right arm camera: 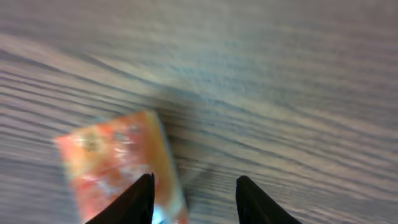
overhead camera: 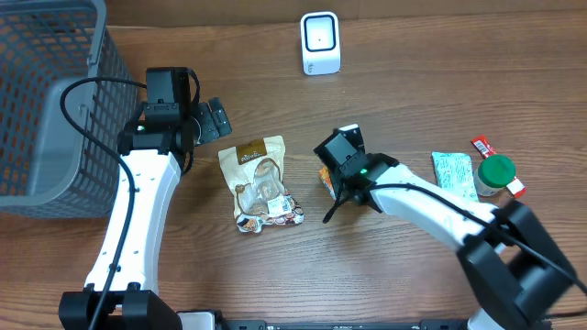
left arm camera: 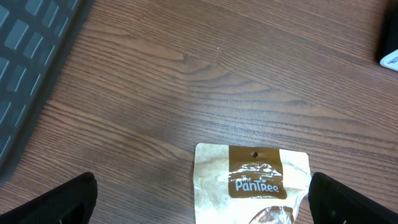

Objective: Scan the item barcode
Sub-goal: 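Move the right gripper left and lower onto the orange pack, then close the right gripper on the small orange pack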

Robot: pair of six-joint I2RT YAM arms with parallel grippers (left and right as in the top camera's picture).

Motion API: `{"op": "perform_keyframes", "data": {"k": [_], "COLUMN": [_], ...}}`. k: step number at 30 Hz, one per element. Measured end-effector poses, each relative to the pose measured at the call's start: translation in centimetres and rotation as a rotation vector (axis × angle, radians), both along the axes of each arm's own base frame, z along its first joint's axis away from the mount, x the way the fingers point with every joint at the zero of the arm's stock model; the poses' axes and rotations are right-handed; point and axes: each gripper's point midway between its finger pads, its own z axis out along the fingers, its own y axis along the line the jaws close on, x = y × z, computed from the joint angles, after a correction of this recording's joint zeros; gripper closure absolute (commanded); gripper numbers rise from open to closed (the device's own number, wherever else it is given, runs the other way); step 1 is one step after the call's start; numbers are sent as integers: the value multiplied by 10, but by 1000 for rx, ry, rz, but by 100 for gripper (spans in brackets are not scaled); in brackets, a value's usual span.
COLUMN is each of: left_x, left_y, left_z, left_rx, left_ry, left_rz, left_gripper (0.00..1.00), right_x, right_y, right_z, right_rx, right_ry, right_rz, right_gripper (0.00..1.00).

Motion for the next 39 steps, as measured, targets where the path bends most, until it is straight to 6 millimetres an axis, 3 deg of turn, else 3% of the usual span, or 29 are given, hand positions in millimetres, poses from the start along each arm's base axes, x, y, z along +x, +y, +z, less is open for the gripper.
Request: {"op": "perform_keyframes", "data": {"k": [3, 7, 13, 21, 39], "left_x": [0, 0, 0, 0, 0], "left_y": [0, 0, 0, 0, 0], "left_z": [0, 0, 0, 0, 0], "left_rx": [0, 0, 0, 0, 0], "left_ry": [0, 0, 0, 0, 0], "left_rz": [0, 0, 0, 0, 0], "left_gripper": [0, 0, 0, 0, 0], "right_x": [1, -3, -13, -31, -30], "right_y": [12, 29, 32, 21, 22], "right_z": [29, 45, 26, -13, -21], "right_rx": [90, 188, 185, 103, 103], "right_ry": [-34, -21, 60, 191, 189], "right_rz": [22, 59, 77, 69, 80], "right_gripper": [70, 72, 71, 71, 75]}}
